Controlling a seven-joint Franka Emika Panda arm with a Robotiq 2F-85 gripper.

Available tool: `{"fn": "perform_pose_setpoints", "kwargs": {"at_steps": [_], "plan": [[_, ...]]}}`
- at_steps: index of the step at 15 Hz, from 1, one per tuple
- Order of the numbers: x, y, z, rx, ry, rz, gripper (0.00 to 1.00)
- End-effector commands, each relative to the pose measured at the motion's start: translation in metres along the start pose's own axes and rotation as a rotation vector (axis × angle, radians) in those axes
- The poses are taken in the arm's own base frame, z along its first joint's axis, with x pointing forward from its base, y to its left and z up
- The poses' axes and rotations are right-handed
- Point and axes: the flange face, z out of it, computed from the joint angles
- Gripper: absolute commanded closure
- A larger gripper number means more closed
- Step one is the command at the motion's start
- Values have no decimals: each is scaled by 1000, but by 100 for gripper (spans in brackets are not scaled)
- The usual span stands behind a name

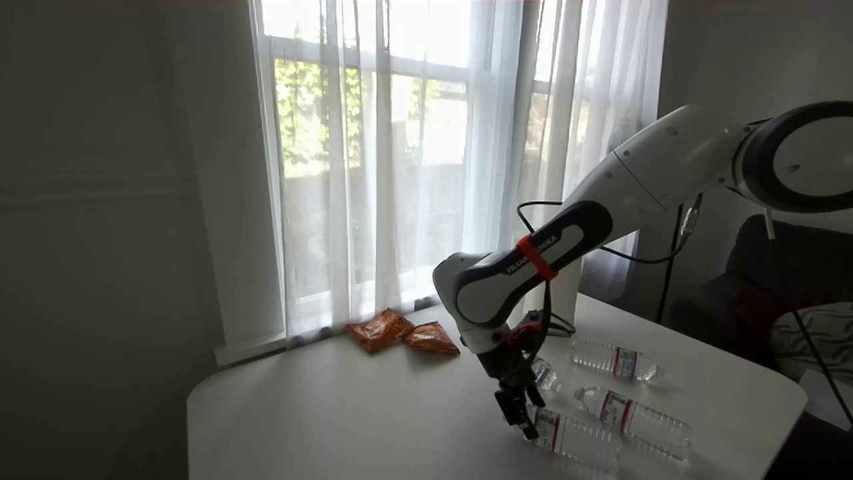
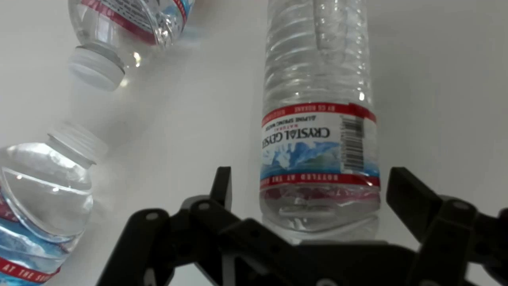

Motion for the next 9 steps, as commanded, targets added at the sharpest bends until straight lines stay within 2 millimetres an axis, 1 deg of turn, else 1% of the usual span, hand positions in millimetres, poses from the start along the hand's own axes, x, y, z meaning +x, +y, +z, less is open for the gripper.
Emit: {"fn": "perform_pose_setpoints", "kwargs": {"at_steps": [1,4,6,7,8,9], "plan": [[10,1,0,14,-64,-47,0],[12,3,-1,21,-107,-57,0],[12,4,-1,26,-134,-64,4],[13,4,-1,28,-147,-66,13],[14,4,-1,32,-159,-67,27],[16,5,0,34,-169,-66,31]]}}
